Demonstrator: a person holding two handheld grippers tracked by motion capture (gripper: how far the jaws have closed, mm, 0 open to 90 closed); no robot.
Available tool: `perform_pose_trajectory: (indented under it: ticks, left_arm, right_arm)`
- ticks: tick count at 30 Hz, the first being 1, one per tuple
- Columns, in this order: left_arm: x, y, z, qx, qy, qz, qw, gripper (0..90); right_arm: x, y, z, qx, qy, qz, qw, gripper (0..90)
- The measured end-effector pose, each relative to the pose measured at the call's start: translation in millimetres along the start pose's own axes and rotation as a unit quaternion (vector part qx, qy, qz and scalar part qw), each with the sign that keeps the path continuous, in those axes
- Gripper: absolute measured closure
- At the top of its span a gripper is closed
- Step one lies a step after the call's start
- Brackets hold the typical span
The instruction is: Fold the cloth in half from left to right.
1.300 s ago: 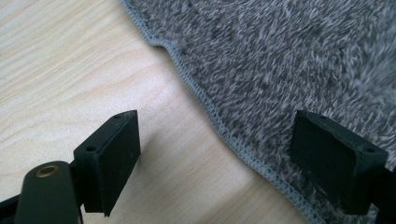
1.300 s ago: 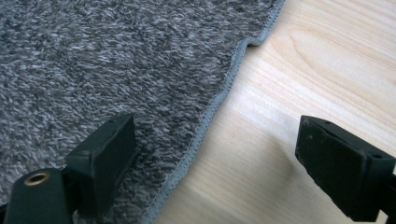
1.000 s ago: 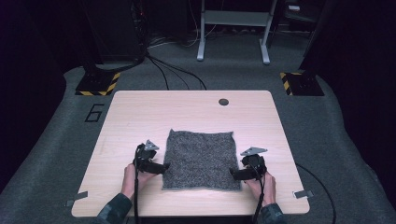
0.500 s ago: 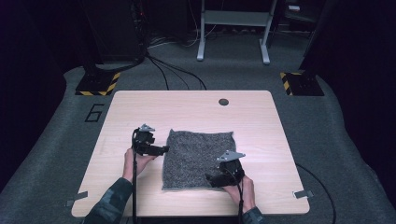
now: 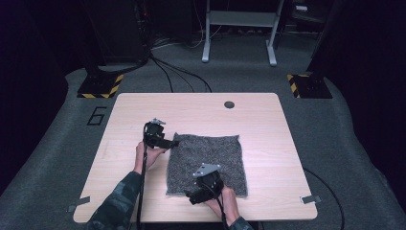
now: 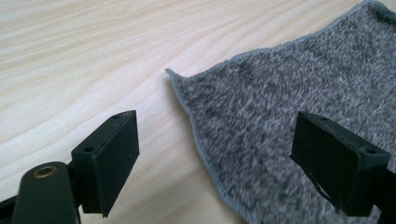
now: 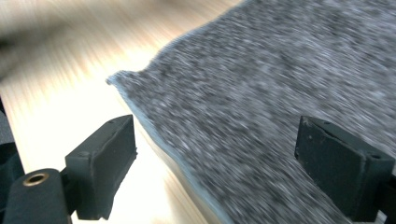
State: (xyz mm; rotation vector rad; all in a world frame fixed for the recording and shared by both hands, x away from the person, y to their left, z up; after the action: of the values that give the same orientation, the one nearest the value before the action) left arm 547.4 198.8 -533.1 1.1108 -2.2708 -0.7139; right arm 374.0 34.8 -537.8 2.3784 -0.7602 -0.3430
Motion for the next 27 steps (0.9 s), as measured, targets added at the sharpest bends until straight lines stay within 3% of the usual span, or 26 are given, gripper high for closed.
perform_pose_trajectory:
  ticks: [1, 9, 13, 16, 20, 22, 27]
  left_arm:
    - [-1.0, -3.0, -1.5, -0.004, 0.002, 0.005, 1.0000, 13.4]
    - [-12.1, -18.8, -4.6, -0.013, 0.015, -0.001, 0.9998, 11.9]
    - [-16.2, -25.5, -6.4, -0.017, 0.008, -0.005, 0.9998, 15.5]
    - [-14.8, -29.5, -7.6, -0.012, 0.008, -0.002, 0.9999, 24.8]
    - [-14.3, -33.7, -9.4, -0.012, -0.003, -0.015, 0.9998, 35.5]
    - [-15.3, -34.7, -10.9, -0.018, -0.007, -0.017, 0.9997, 41.5]
    - [-15.6, -38.1, -11.4, -0.022, -0.010, -0.019, 0.9995, 53.4]
  right_arm:
    - [-3.6, -1.7, -1.0, -0.003, -0.004, -0.002, 1.0000, 12.1]
    - [-35.7, -24.5, -14.4, -0.002, 0.027, -0.024, 0.9993, 14.9]
    - [-49.2, -35.9, -19.3, -0.006, 0.054, -0.033, 0.9980, 20.0]
    - [-55.4, -43.7, -21.9, -0.009, 0.061, -0.026, 0.9978, 30.3]
    - [-60.4, -52.0, -21.1, -0.015, 0.059, -0.019, 0.9980, 45.5]
    - [-59.6, -54.3, -18.7, -0.030, 0.066, -0.021, 0.9972, 52.5]
    - [-59.8, -60.0, -16.0, -0.026, 0.048, -0.011, 0.9985, 63.5]
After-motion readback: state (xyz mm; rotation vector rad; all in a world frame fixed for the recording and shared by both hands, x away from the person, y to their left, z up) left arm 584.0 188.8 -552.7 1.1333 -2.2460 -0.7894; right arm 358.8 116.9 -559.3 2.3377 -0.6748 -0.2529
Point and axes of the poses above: each handheld gripper's, and its own axes: y roughly backward along the jaws, z roughly out of its underside, x roughly to its right, the point moved 6 cm from there along -y, roughly forward along the jaws, and after that the axes turned 5 degrees about x, right-handed, at the moved point
